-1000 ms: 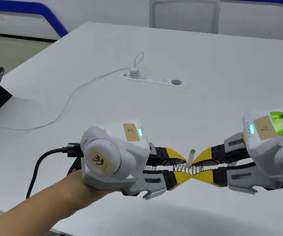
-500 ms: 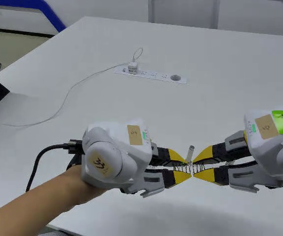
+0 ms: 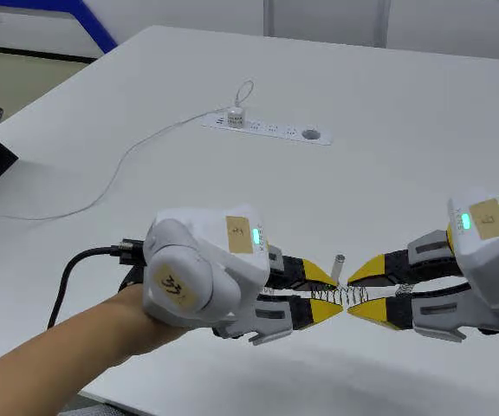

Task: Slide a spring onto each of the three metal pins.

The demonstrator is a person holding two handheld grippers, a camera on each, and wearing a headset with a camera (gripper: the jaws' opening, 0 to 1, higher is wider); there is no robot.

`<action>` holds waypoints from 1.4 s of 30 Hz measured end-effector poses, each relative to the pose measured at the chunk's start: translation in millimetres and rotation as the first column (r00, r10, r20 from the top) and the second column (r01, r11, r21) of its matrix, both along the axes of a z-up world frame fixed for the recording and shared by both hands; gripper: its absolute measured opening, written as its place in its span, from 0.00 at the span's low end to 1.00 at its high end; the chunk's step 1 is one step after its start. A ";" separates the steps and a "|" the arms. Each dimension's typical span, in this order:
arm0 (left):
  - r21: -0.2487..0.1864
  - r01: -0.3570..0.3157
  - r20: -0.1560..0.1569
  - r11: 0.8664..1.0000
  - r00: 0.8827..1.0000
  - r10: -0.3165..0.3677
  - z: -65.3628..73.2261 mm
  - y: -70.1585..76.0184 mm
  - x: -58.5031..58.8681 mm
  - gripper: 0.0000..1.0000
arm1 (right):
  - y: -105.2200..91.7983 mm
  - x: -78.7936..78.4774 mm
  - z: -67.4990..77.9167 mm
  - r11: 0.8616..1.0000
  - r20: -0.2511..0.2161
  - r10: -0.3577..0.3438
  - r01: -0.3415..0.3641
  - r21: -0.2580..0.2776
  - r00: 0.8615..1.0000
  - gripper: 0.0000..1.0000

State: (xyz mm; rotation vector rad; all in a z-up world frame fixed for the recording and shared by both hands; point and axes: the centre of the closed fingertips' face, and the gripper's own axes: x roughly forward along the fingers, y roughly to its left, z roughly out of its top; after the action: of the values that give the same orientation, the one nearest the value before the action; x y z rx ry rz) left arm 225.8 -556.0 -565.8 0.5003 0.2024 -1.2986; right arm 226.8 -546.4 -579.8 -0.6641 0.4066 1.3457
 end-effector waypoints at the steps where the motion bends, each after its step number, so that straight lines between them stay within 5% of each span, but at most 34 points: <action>1: 0.005 0.003 0.002 1.000 1.000 -0.003 -0.5 0.3 -0.3 0.09 | 3.3 -3.0 4.2 0.999 -0.026 0.000 0.001 0.041 1.000 0.12; 6: 0.010 0.009 0.004 1.000 1.000 -0.009 -1.4 -1.0 0.1 0.09 | -3.3 0.7 0.6 1.000 0.003 -0.015 0.015 -0.015 1.000 0.12; 17: 0.067 0.035 0.063 0.997 0.997 -0.039 -4.5 1.7 -2.8 0.09 | 2.8 -6.7 14.7 0.999 -0.052 -0.008 0.010 0.043 0.999 0.11; 42: -0.029 -0.054 -0.013 0.998 0.998 0.053 -0.7 4.2 -1.3 0.09 | 23.7 -9.6 35.1 0.984 -0.115 -0.032 0.051 0.168 0.993 0.11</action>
State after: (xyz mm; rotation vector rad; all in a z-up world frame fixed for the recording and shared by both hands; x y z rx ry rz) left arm 224.5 -551.8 -566.5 0.4596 0.2051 -1.2508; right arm 217.3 -522.8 -544.7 -0.4372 0.3881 1.3651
